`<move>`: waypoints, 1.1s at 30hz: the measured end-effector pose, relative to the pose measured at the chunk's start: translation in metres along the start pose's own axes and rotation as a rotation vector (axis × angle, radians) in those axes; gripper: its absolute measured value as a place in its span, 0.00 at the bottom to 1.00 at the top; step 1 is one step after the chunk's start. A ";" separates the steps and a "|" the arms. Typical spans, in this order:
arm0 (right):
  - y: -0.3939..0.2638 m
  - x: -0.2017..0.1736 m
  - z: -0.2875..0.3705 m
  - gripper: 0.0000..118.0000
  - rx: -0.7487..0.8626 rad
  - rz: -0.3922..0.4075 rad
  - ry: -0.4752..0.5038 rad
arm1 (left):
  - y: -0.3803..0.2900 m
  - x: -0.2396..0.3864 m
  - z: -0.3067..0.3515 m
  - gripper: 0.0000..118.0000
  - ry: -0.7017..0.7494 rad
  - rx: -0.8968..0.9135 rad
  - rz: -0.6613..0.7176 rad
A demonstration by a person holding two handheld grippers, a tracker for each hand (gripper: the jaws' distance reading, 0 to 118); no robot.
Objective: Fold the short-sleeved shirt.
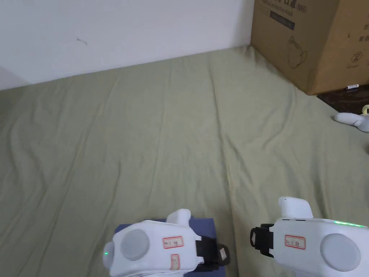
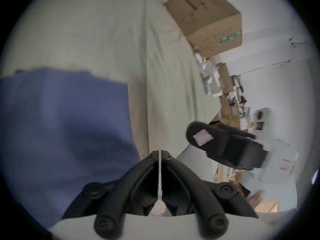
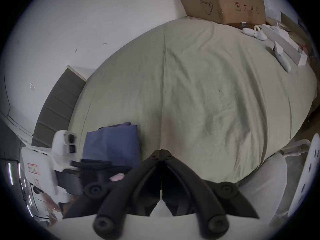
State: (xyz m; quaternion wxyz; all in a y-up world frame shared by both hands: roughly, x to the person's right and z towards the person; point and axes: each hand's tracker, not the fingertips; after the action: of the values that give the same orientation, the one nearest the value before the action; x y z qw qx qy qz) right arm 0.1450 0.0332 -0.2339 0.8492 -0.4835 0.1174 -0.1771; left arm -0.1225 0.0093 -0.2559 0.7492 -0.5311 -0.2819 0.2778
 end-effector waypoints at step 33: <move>-0.018 -0.107 -0.099 0.00 -0.272 0.241 0.070 | -0.040 -0.166 0.132 0.95 -0.103 0.264 0.303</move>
State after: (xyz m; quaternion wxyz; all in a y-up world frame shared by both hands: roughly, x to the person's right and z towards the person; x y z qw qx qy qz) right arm 0.0076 -0.0082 -0.2651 0.7863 -0.5699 0.2269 -0.0731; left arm -0.3264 -0.0364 -0.2024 0.7465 -0.4497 -0.1980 0.4488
